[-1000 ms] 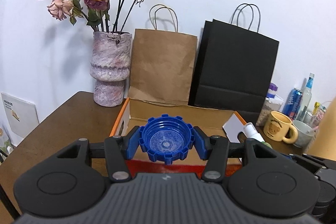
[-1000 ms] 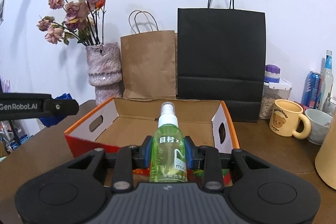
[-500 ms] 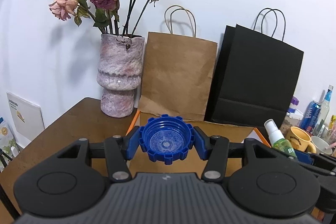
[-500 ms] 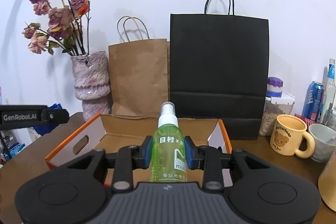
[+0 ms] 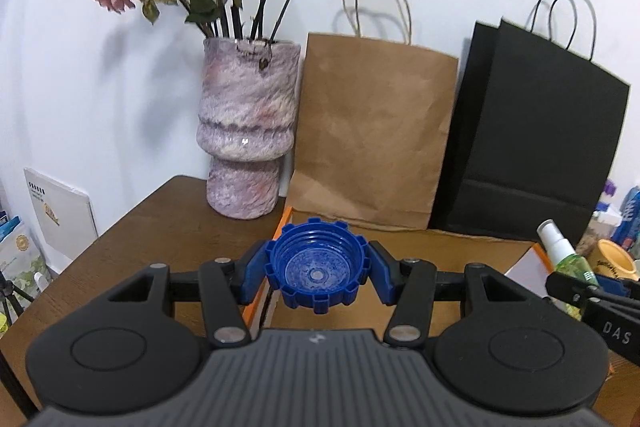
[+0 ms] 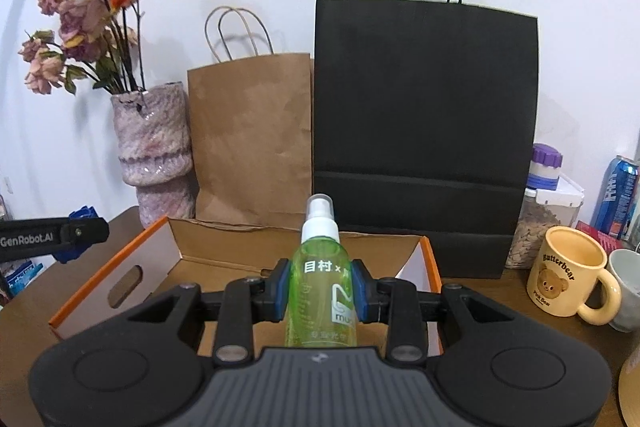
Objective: Organize rigid objects
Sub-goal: 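Carry the cap and spray bottle over the red cardboard box with both tools, then open the left tool dropping the cap while the right tool releases the bottle into the box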
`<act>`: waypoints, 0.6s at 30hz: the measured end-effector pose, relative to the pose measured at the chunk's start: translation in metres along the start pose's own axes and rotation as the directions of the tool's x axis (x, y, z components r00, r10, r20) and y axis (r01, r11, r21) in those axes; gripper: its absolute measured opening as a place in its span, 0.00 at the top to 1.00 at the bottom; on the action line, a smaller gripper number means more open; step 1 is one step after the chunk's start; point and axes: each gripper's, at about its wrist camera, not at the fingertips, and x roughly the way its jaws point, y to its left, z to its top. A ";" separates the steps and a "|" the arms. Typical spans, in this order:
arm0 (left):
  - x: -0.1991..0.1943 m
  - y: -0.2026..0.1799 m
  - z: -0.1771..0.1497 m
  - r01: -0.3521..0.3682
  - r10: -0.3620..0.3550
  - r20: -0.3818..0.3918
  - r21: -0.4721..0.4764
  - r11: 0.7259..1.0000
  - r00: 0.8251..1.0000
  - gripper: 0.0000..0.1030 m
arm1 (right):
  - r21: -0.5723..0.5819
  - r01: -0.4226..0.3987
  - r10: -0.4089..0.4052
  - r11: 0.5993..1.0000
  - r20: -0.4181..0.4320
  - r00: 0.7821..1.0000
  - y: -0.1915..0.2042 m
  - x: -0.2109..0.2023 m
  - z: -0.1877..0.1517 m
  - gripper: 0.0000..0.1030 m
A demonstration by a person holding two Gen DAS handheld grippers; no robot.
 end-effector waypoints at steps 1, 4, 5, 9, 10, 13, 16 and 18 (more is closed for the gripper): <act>0.005 0.000 -0.001 -0.005 0.005 -0.012 0.002 1.000 1.000 0.47 | 0.000 0.001 -0.001 1.000 -0.008 1.000 -0.001 0.004 0.000 0.71; 0.017 0.000 -0.005 -0.015 0.016 -0.045 0.010 1.000 0.999 0.47 | 0.008 -0.001 0.001 1.000 -0.034 0.999 -0.005 0.015 -0.003 0.71; 0.021 -0.001 -0.006 -0.018 0.019 -0.056 0.013 1.000 0.998 0.47 | 0.011 0.000 0.000 1.000 -0.042 0.999 -0.007 0.018 -0.004 0.71; 0.035 0.000 -0.011 -0.030 0.032 -0.093 0.024 0.999 0.995 0.47 | 0.020 -0.001 0.002 1.000 -0.067 0.998 -0.011 0.030 -0.010 0.71; 0.038 0.001 -0.013 -0.032 0.034 -0.105 0.027 0.999 0.994 0.47 | 0.018 -0.001 0.002 1.000 -0.072 0.997 -0.011 0.032 -0.012 0.71; 0.042 0.000 -0.017 -0.031 0.036 -0.126 0.044 0.999 0.991 0.47 | 0.011 -0.001 0.002 1.000 -0.090 0.996 -0.010 0.039 -0.018 0.70; 0.040 -0.002 -0.018 -0.027 0.034 -0.125 0.058 0.998 0.992 0.47 | 0.006 -0.008 0.008 1.000 -0.104 0.995 -0.009 0.041 -0.021 0.70; 0.039 -0.004 -0.019 -0.012 0.020 -0.127 0.066 0.998 0.992 0.46 | 0.001 -0.017 0.017 1.000 -0.113 0.993 -0.008 0.042 -0.022 0.70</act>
